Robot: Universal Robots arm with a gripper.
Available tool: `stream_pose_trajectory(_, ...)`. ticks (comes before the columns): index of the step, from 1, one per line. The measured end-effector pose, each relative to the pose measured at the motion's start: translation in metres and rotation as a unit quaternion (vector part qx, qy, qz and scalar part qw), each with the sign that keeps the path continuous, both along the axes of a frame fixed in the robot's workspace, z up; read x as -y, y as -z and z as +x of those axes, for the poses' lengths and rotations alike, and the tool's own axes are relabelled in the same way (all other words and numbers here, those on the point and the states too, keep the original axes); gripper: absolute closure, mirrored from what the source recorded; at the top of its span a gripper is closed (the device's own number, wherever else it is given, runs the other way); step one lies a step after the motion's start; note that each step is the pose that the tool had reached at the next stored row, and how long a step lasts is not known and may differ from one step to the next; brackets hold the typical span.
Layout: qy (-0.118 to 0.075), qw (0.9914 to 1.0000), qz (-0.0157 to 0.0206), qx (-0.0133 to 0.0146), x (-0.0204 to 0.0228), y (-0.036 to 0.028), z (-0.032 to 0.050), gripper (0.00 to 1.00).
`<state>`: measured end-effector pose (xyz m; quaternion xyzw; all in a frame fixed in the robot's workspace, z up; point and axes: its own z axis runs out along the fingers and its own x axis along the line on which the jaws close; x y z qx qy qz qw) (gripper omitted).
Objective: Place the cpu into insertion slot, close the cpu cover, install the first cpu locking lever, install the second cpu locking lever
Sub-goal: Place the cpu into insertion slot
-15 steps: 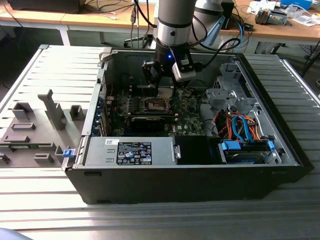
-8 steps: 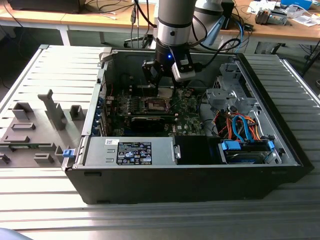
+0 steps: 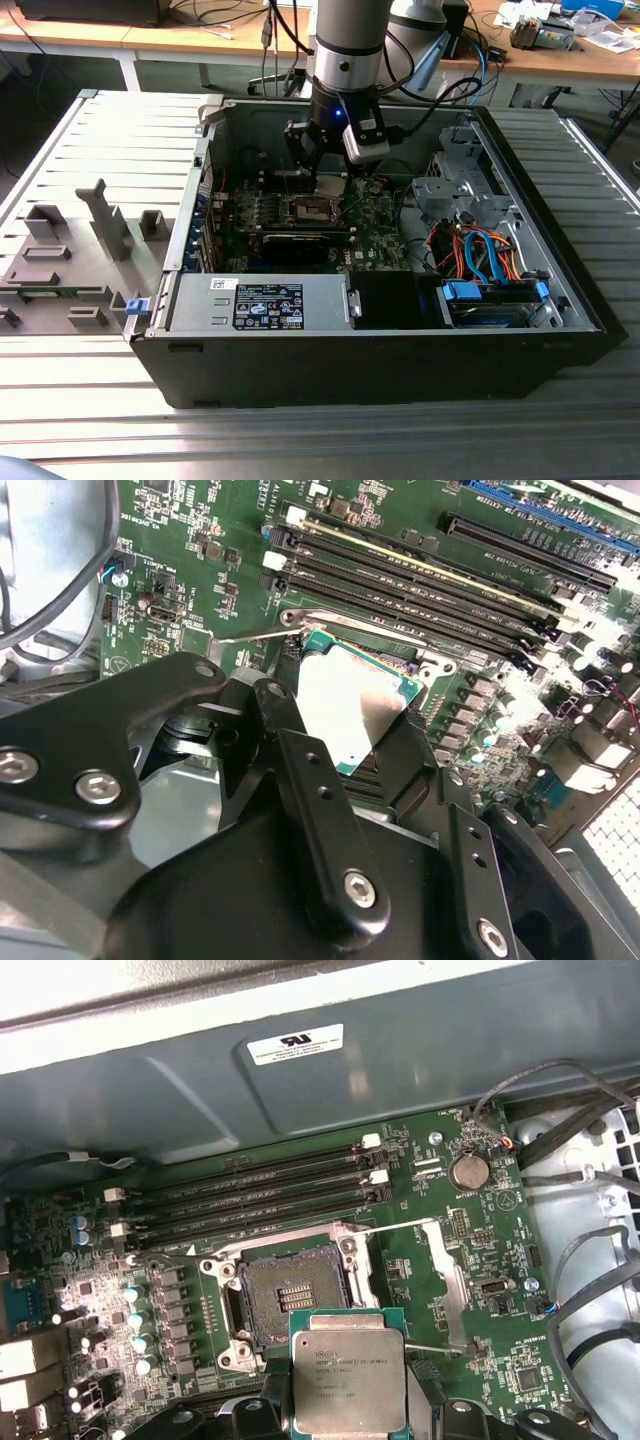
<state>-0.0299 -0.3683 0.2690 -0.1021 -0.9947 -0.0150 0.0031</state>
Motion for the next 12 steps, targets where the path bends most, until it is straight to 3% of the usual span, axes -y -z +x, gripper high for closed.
stream_pose_trajectory(12, 0.013, 0.99992, -0.0007, 0.0, 0.0, 0.0, 0.0, 0.46)
